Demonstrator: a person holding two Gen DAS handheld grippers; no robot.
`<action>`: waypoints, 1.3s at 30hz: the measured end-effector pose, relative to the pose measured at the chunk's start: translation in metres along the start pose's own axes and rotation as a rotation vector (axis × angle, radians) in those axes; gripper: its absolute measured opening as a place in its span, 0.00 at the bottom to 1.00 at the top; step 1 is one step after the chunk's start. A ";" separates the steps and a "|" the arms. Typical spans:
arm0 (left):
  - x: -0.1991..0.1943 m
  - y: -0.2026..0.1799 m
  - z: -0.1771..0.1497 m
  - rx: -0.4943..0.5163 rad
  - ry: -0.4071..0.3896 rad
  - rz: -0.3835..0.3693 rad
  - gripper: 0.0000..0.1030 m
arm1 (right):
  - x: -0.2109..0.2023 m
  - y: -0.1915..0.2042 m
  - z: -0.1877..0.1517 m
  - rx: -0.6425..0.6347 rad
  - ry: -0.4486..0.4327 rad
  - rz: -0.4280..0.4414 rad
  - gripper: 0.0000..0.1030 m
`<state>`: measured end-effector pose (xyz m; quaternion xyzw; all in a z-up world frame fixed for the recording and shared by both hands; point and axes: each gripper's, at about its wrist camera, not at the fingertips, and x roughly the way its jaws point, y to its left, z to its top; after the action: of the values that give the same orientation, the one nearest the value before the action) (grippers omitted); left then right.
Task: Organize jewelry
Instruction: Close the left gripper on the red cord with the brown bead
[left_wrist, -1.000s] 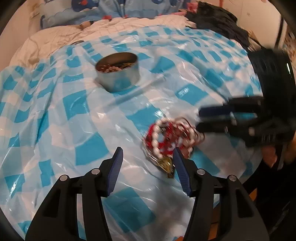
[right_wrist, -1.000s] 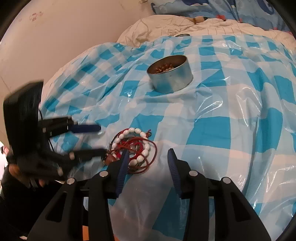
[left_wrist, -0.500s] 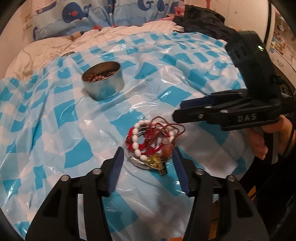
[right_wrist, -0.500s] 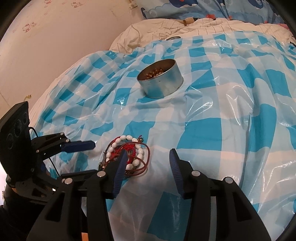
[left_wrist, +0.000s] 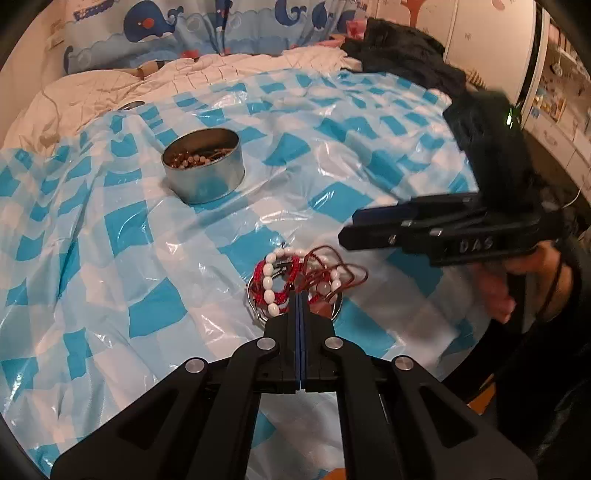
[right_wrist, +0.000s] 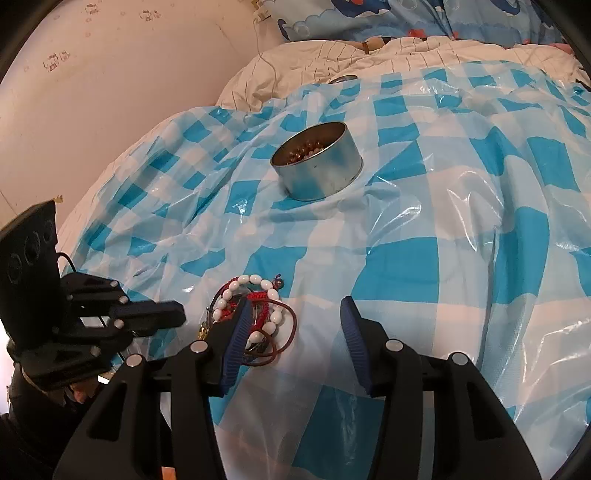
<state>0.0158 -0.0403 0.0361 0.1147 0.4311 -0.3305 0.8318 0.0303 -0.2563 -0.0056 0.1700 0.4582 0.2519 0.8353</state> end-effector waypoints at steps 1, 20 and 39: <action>-0.002 0.001 0.000 -0.005 -0.009 -0.008 0.00 | 0.000 0.000 0.000 0.000 -0.001 -0.001 0.47; 0.026 -0.017 -0.010 0.079 0.080 0.006 0.31 | 0.003 0.003 -0.002 -0.003 0.007 0.004 0.47; -0.020 0.033 0.007 -0.116 -0.091 0.045 0.09 | 0.010 0.017 -0.006 -0.077 0.040 0.022 0.47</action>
<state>0.0331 -0.0097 0.0531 0.0608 0.4085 -0.2911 0.8630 0.0252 -0.2361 -0.0073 0.1378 0.4629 0.2819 0.8290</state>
